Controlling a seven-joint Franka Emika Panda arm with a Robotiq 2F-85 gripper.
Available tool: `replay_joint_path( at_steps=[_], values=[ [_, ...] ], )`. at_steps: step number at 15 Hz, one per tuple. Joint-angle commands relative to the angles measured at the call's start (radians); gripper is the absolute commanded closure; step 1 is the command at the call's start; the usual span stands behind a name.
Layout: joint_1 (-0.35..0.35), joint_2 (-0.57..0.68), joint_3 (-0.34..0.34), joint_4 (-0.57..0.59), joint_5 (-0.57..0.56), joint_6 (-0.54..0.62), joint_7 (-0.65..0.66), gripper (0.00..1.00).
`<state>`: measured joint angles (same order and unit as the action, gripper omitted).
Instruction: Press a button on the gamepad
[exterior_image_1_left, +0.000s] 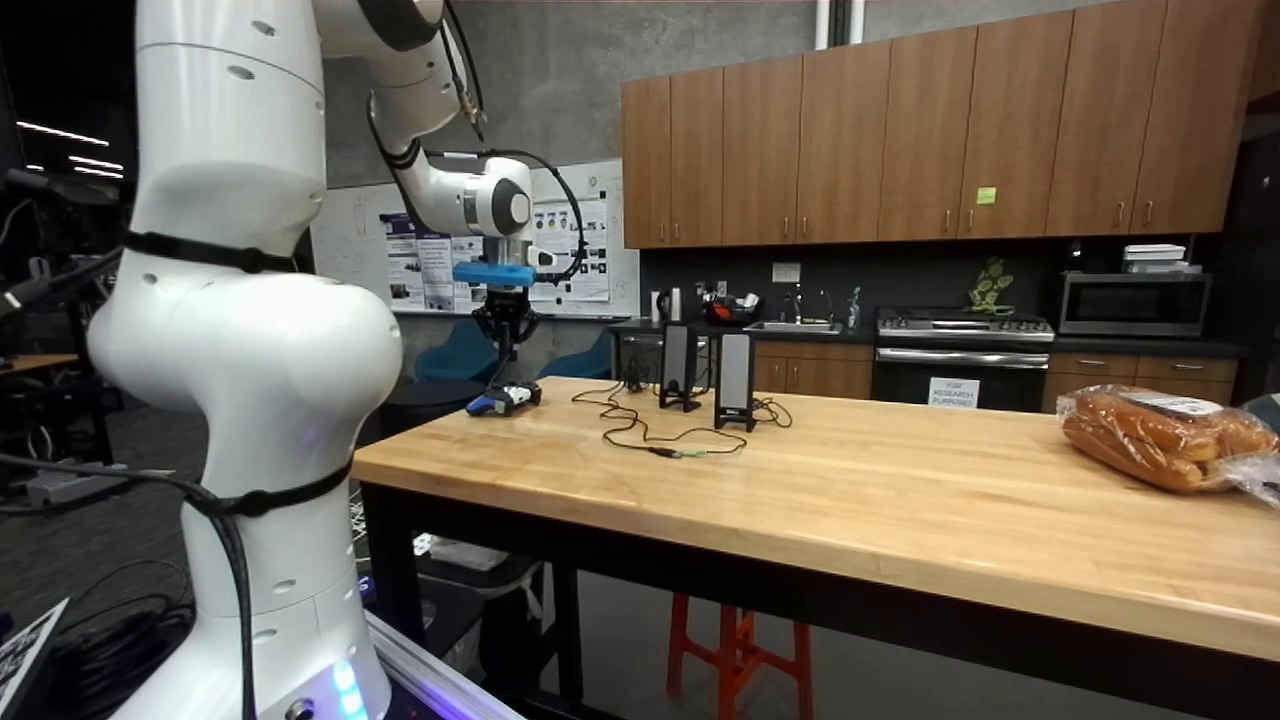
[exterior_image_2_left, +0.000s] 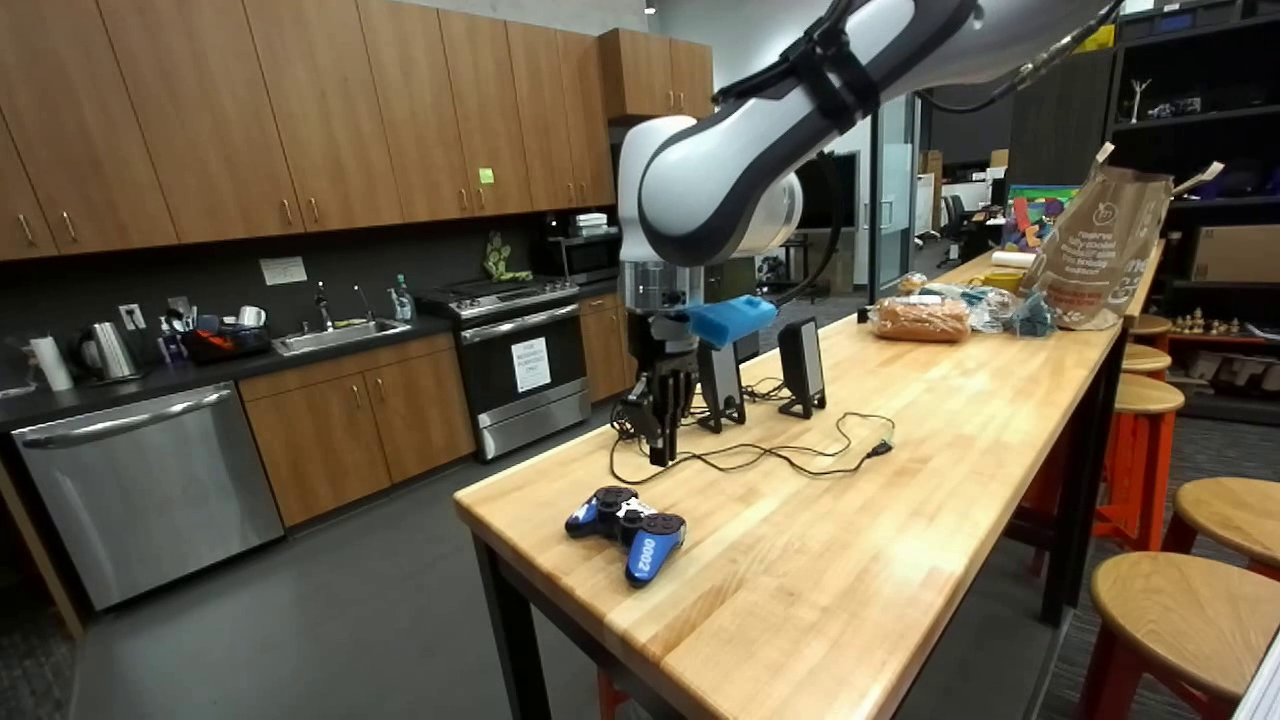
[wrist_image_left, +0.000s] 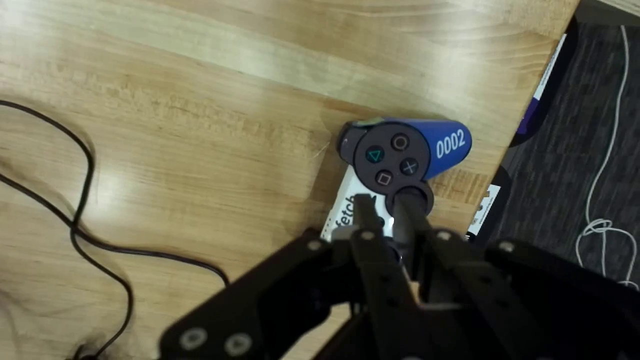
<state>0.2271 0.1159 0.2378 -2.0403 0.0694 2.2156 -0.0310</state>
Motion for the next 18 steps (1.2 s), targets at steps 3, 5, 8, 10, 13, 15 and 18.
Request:
replay_joint_path(
  at_steps=[3, 5, 8, 10, 13, 15, 18],
  values=[
    [0.000, 0.070, -0.001, 0.054, 0.015, 0.013, -0.018, 1.00],
    [-0.003, 0.087, -0.001, 0.057, 0.023, 0.018, -0.021, 1.00],
    [-0.008, 0.105, -0.001, 0.056, 0.039, 0.023, -0.025, 1.00],
    [-0.011, 0.116, -0.002, 0.055, 0.050, 0.023, -0.031, 1.00],
    [-0.014, 0.132, -0.002, 0.060, 0.064, 0.018, -0.041, 1.00],
    [-0.015, 0.141, -0.001, 0.063, 0.066, 0.015, -0.046, 1.00],
    [-0.013, 0.154, 0.000, 0.064, 0.064, 0.012, -0.049, 1.00]
  ],
)
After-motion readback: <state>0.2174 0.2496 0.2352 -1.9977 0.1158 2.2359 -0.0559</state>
